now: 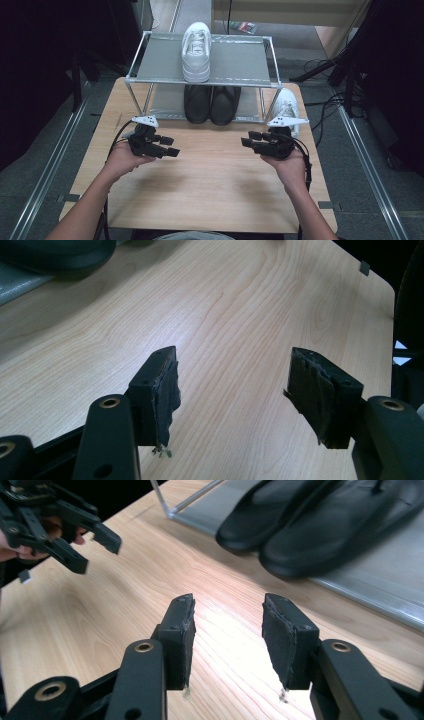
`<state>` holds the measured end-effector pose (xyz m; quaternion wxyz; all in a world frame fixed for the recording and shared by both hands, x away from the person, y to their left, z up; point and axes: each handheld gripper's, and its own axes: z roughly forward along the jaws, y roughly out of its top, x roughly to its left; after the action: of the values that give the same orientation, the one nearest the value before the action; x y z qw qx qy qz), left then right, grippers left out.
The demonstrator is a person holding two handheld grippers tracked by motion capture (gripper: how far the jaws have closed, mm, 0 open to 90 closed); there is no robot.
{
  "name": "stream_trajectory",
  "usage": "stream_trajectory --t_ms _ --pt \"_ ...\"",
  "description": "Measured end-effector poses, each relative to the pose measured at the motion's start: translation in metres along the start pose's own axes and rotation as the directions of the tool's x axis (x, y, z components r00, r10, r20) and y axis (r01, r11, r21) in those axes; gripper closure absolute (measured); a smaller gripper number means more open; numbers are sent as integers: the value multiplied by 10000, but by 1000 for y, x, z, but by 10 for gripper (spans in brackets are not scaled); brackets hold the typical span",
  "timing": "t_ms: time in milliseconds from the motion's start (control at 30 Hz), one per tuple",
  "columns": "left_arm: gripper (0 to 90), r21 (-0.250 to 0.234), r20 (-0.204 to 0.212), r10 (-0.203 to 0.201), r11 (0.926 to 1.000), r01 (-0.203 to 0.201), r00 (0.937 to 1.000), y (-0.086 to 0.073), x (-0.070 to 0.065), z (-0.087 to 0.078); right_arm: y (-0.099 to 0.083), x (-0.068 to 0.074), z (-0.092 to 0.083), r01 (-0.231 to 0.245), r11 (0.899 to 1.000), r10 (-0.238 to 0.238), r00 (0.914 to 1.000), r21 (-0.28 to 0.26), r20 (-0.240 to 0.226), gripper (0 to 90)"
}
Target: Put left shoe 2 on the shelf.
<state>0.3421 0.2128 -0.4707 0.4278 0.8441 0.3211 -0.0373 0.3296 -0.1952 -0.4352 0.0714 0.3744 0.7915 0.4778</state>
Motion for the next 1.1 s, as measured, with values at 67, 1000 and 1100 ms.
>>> stream_trajectory --t_ms 67,1000,1100 --pt "374 -1 -13 27 10000 -27 10000 0 -1 0 -2 -4 -5 -86 9999 86 9999 -54 65 577" --pt "370 -168 -53 350 9992 -351 9994 -9 -13 -7 -4 -77 -30 -1274 9917 1221 9769 189 1755 582" --pt "370 -187 -118 258 9995 -260 9996 -12 -13 -9 1 -84 -30 -1217 9923 1148 9728 223 2013 581"
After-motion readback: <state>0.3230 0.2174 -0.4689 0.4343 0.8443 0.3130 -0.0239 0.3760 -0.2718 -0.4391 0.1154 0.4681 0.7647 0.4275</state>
